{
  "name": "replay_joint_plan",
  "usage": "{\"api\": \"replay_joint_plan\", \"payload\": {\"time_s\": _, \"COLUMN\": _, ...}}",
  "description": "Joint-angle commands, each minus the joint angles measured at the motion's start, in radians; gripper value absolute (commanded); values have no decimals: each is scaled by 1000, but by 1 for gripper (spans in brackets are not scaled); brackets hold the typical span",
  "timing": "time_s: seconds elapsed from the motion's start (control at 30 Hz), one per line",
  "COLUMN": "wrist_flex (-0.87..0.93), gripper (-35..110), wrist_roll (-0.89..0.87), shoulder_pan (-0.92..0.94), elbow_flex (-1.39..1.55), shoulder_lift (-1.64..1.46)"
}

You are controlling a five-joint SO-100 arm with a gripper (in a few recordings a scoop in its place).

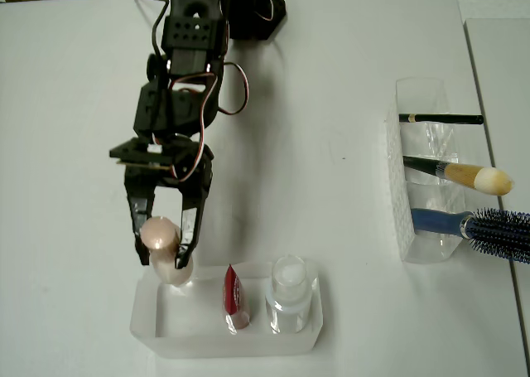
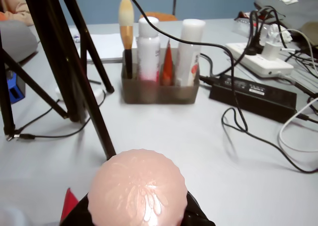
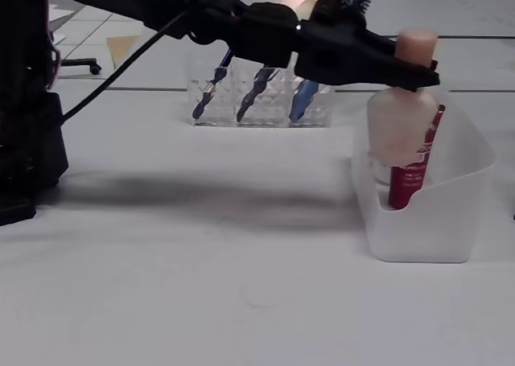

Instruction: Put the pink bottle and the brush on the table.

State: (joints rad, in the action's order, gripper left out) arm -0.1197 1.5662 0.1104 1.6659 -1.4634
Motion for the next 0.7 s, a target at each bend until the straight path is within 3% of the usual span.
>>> {"api": "replay_joint_plan", "payload": {"time_s": 0.0, "wrist_flex": 5, "gripper": 0, "wrist_roll": 18, "shoulder_pan": 6, "elbow_flex": 55, "shoulder_lift": -160}}
{"api": "replay_joint_plan", "payload": {"time_s": 0.67, "wrist_flex": 9, "gripper": 0, "wrist_roll": 118, "shoulder_pan": 94, "elbow_flex": 609, "shoulder_lift": -644}}
